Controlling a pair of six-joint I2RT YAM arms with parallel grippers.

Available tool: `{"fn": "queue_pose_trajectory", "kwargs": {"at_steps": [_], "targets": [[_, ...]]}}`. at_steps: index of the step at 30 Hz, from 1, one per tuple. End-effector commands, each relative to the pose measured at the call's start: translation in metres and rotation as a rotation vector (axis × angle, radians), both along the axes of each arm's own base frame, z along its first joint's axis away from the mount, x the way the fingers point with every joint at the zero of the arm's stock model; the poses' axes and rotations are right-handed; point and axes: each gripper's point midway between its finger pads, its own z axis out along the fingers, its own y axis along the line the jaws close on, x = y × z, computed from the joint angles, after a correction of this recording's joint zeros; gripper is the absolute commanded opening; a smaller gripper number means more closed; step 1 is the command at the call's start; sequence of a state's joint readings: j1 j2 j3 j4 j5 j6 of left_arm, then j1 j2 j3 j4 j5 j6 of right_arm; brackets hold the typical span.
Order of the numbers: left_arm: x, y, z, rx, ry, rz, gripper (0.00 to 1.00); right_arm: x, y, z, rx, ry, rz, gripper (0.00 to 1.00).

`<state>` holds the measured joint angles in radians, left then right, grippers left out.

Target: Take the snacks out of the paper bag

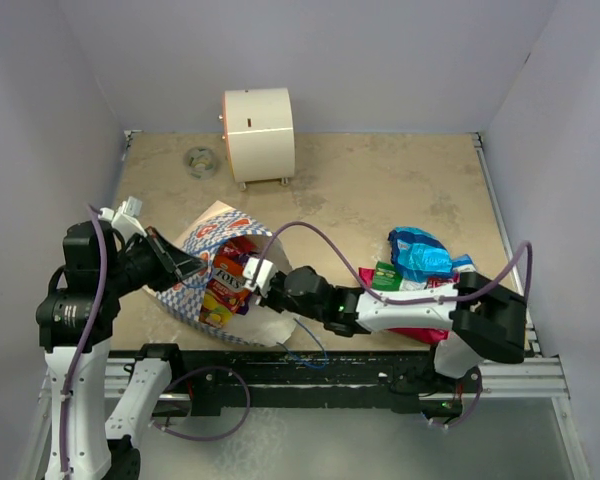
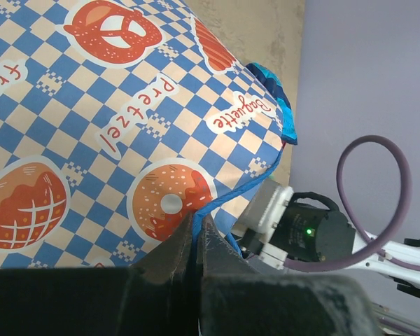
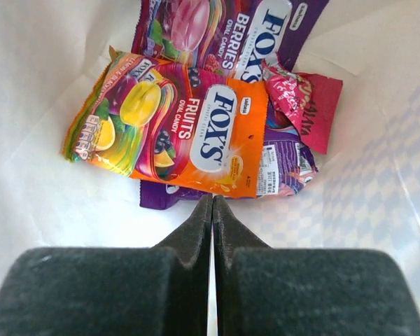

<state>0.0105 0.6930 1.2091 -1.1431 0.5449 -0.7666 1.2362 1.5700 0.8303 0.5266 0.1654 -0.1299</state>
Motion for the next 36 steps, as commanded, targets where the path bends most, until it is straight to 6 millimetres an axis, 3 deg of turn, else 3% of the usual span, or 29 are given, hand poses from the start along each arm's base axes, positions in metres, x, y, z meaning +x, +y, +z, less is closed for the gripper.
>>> {"fn": "queue_pose_trajectory", "kwargs": {"at_steps": [1,7,14,15,17,20,30,36], "targets": [[0.01,0.002,0.013,0.01,-0.055,0.01,0.0,-0.002,-0.013,0.033,0.108,0.013,-0.035,0.0],[0.009,0.001,0.014,0.007,-0.057,0.0,0.0,-0.008,-0.026,0.034,0.178,0.089,-0.084,0.0],[0.006,-0.003,0.021,-0.002,-0.092,-0.027,0.0,-0.023,0.0,0.027,0.244,0.235,-0.024,0.0],[0.006,-0.004,0.022,-0.008,-0.097,-0.032,0.0,-0.025,0.005,0.025,0.256,0.281,-0.03,0.04],[0.005,-0.006,0.023,-0.019,-0.104,-0.043,0.0,-0.026,0.016,0.021,0.281,0.36,-0.047,0.3],[0.004,-0.009,0.023,-0.028,-0.106,-0.068,0.0,-0.029,0.033,0.012,0.331,0.503,-0.087,0.47],[-0.002,-0.018,0.016,-0.049,-0.104,-0.152,0.0,-0.007,0.06,-0.02,0.457,0.853,-0.418,0.54],[-0.007,-0.02,0.01,-0.039,-0.1,-0.189,0.0,0.011,0.059,-0.039,0.5,0.908,-0.613,0.56]]}}
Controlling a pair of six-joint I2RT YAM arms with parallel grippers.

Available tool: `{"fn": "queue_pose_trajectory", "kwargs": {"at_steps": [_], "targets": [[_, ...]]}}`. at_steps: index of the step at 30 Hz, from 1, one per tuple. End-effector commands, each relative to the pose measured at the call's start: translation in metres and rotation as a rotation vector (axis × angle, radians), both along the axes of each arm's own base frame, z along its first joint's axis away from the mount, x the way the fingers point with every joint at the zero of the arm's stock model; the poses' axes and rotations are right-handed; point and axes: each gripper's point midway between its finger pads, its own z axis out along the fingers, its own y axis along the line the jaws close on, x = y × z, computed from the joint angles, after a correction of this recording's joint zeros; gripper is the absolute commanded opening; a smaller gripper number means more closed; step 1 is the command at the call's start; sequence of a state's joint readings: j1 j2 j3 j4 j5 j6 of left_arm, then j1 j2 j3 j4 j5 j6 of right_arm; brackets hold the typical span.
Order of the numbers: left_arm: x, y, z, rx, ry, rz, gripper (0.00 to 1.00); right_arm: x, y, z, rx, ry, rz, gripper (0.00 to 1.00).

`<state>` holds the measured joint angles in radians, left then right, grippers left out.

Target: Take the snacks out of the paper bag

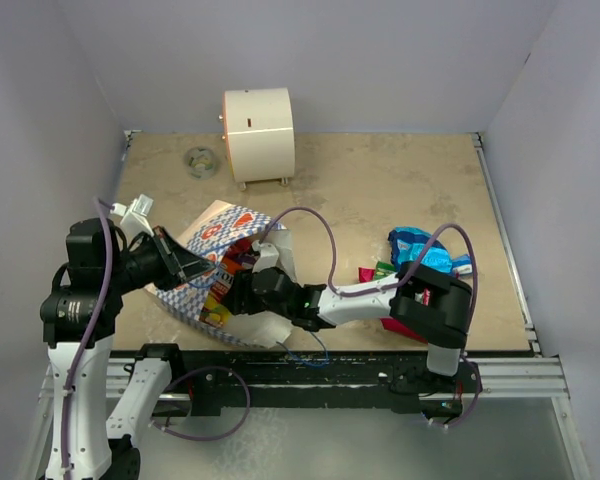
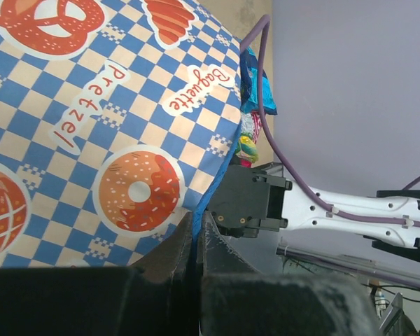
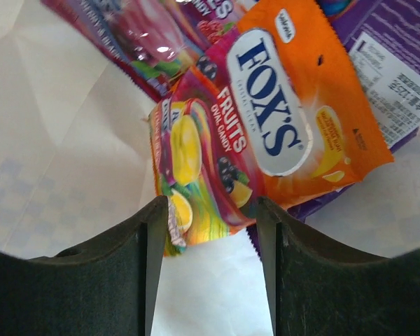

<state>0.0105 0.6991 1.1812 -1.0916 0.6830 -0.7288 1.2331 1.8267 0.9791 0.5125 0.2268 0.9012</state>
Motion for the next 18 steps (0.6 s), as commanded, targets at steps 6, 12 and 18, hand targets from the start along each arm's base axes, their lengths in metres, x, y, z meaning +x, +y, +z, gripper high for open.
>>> {"fn": "queue_pose_trajectory", "kwargs": {"at_steps": [6,12,18], "targets": [[-0.014,-0.003,-0.005,0.034,-0.044,-0.074,0.0,0.037,-0.007,-0.009,-0.058,0.068,-0.29,0.6],[-0.016,-0.004,0.003,0.015,-0.064,-0.061,0.0,0.052,-0.015,-0.008,-0.122,-0.015,-0.337,0.67],[-0.007,0.001,0.021,0.008,-0.103,0.002,0.0,0.055,-0.04,-0.005,-0.224,-0.077,-0.366,0.78]]}}
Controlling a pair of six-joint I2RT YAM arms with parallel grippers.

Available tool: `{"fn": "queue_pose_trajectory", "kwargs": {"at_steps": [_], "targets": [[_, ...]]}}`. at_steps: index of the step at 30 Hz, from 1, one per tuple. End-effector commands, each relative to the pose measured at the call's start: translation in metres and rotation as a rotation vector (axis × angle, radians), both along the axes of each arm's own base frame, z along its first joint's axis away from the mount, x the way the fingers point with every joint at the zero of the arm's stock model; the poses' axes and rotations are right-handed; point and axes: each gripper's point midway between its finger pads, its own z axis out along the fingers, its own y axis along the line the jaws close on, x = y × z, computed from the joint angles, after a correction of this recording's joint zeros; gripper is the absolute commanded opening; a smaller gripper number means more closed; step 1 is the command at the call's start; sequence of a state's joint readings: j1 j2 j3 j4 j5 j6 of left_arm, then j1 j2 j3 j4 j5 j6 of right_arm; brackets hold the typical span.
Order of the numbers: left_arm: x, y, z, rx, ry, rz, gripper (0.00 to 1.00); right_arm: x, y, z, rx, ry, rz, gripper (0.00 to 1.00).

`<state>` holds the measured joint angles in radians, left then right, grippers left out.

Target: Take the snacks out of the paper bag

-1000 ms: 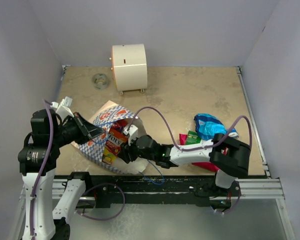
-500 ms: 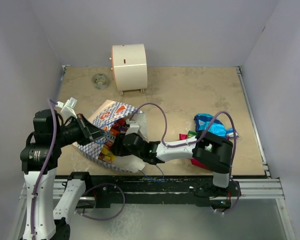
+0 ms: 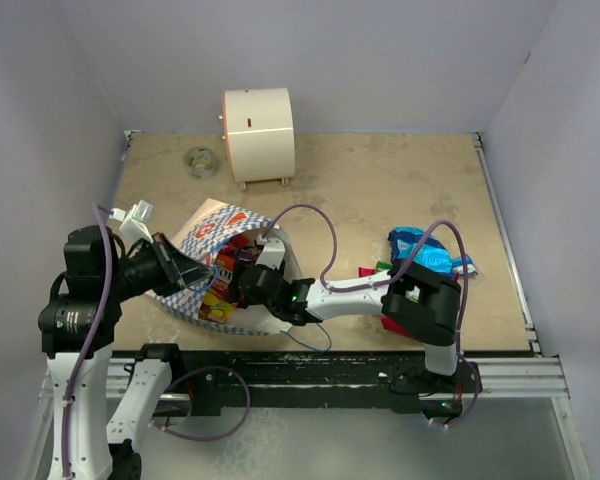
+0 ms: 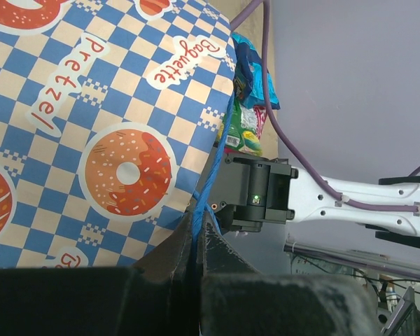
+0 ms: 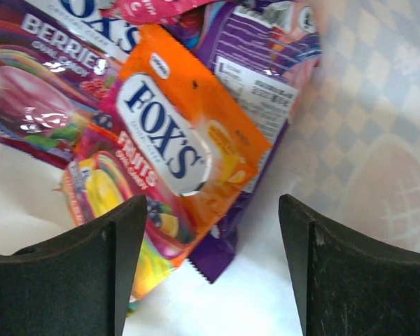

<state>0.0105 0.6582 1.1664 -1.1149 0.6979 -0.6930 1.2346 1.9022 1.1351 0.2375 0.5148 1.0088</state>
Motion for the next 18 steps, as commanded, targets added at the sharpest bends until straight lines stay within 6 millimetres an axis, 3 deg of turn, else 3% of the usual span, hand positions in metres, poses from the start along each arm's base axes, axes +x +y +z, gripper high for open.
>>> {"fn": "queue_pose_trajectory", "kwargs": {"at_steps": [1,5,9,12,14,16,18], "targets": [[0.005,0.002,0.026,-0.008,-0.081,0.033,0.0,0.013,-0.022,0.014,-0.07,-0.065,-0.068,0.81],[0.001,0.001,0.025,-0.008,-0.079,0.026,0.0,0.02,-0.012,0.016,-0.089,-0.131,-0.028,0.87],[-0.007,0.001,0.019,-0.005,-0.056,0.019,0.0,0.032,0.008,0.005,-0.126,-0.178,-0.012,0.83],[-0.011,0.001,0.019,-0.007,-0.046,0.023,0.0,0.033,0.018,-0.009,-0.151,-0.176,0.012,0.71],[-0.013,0.002,0.017,-0.001,-0.024,0.034,0.0,0.034,0.025,-0.008,-0.157,-0.208,0.054,0.54],[-0.014,0.004,0.014,0.008,-0.007,0.038,0.0,0.033,0.027,0.003,-0.151,-0.264,0.099,0.45],[-0.015,0.004,0.014,0.013,-0.011,0.04,0.0,0.03,0.028,0.029,-0.083,-0.344,0.146,0.41]]}}
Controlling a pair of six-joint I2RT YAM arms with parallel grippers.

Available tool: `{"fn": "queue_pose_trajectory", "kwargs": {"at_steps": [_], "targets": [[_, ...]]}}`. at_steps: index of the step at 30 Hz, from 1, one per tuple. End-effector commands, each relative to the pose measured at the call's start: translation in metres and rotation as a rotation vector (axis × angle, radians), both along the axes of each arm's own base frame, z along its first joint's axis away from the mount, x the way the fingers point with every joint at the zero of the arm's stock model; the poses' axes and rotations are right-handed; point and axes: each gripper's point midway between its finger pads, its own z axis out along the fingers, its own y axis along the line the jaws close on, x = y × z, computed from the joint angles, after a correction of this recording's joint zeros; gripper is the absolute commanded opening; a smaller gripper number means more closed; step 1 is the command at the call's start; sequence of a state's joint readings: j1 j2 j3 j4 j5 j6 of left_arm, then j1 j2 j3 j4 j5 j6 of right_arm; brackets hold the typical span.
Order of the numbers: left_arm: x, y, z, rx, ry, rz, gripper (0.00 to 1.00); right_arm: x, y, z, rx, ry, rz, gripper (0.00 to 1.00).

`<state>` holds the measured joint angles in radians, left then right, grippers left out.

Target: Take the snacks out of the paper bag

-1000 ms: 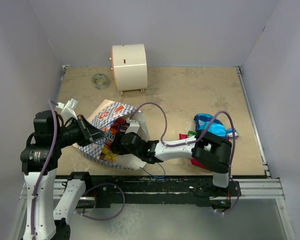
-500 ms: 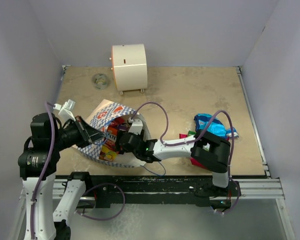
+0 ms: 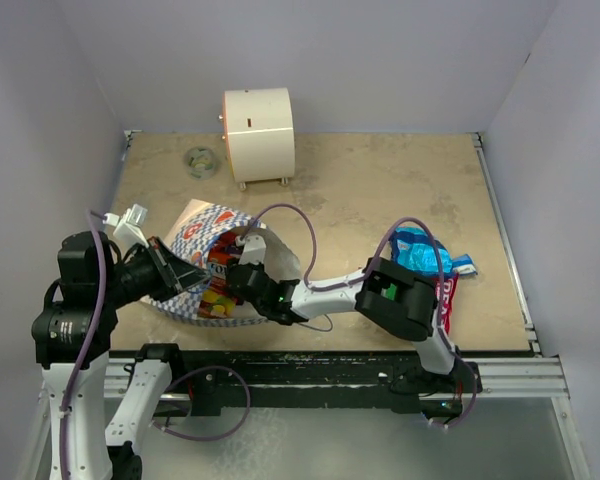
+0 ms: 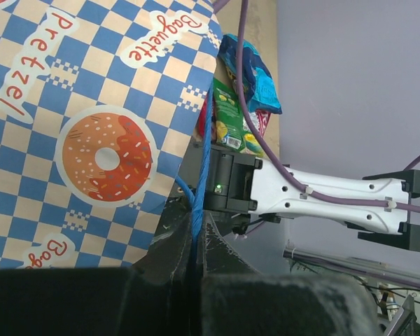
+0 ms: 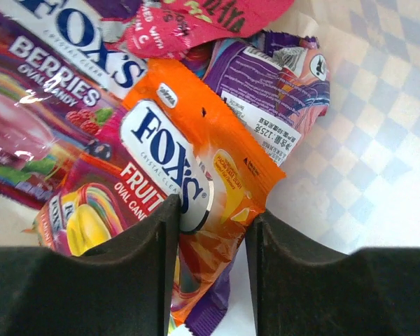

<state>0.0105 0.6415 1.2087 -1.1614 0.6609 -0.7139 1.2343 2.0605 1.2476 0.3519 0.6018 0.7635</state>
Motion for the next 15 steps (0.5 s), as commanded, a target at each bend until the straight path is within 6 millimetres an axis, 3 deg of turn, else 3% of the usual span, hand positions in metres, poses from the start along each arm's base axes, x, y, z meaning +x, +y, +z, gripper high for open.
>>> {"fn": "queue_pose_trajectory", "kwargs": {"at_steps": [1,3,6,15], "targets": [[-0.008,0.001,0.007,0.009,-0.013,0.005,0.0,-0.005,0.006,0.056,0.087,-0.175,0.149,0.4],[-0.01,0.001,0.006,0.007,-0.016,0.004,0.0,-0.017,0.014,0.084,0.209,-0.212,0.236,0.39],[-0.011,0.0,0.008,0.003,-0.031,-0.002,0.0,-0.018,0.017,0.105,0.274,-0.24,0.242,0.4],[-0.003,-0.005,0.021,-0.009,-0.074,-0.044,0.0,-0.024,0.041,0.122,0.422,-0.175,0.249,0.46]]}}
